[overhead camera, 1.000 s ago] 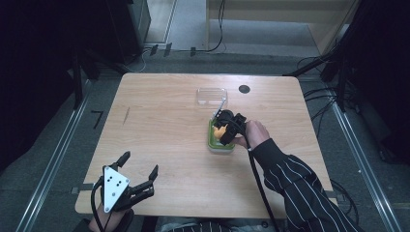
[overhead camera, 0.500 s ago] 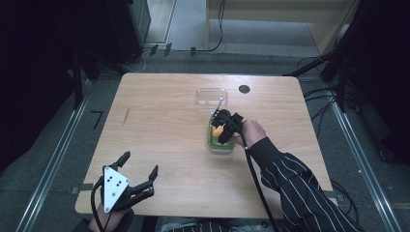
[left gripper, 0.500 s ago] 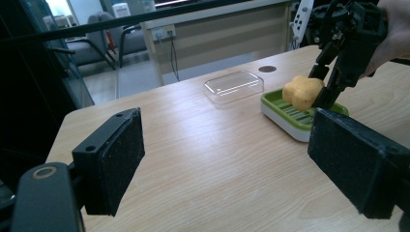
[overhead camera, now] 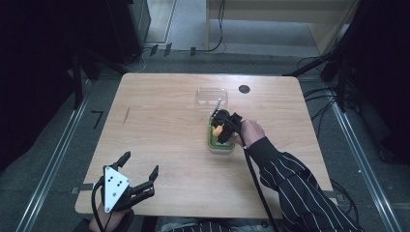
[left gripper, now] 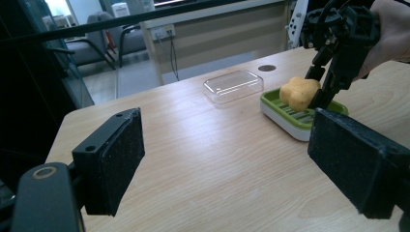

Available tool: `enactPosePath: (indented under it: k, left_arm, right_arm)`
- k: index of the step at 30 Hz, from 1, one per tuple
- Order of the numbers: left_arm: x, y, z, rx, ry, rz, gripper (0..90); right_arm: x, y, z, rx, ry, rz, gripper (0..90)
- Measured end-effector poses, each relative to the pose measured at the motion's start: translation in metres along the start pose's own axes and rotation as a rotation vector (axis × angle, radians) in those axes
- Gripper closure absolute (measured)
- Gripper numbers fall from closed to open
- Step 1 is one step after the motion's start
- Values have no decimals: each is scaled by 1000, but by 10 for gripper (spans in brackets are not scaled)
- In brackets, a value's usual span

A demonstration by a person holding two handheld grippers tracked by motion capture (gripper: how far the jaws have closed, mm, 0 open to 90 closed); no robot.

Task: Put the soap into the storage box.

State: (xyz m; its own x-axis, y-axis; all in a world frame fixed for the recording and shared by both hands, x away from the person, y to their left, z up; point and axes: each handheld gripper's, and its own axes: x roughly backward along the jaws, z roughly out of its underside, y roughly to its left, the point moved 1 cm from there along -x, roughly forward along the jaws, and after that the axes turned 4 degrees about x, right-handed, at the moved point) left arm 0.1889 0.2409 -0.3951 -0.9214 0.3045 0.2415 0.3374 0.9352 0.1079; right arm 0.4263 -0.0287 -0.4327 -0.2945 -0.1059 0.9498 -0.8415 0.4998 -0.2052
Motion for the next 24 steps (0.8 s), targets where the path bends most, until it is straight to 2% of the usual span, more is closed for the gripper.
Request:
enactPosePath:
  k: [24]
  left_arm:
    - [0,0,0,0,-1,2,130]
  right_arm:
    - [-15,-2,-4,-2,17,17,396]
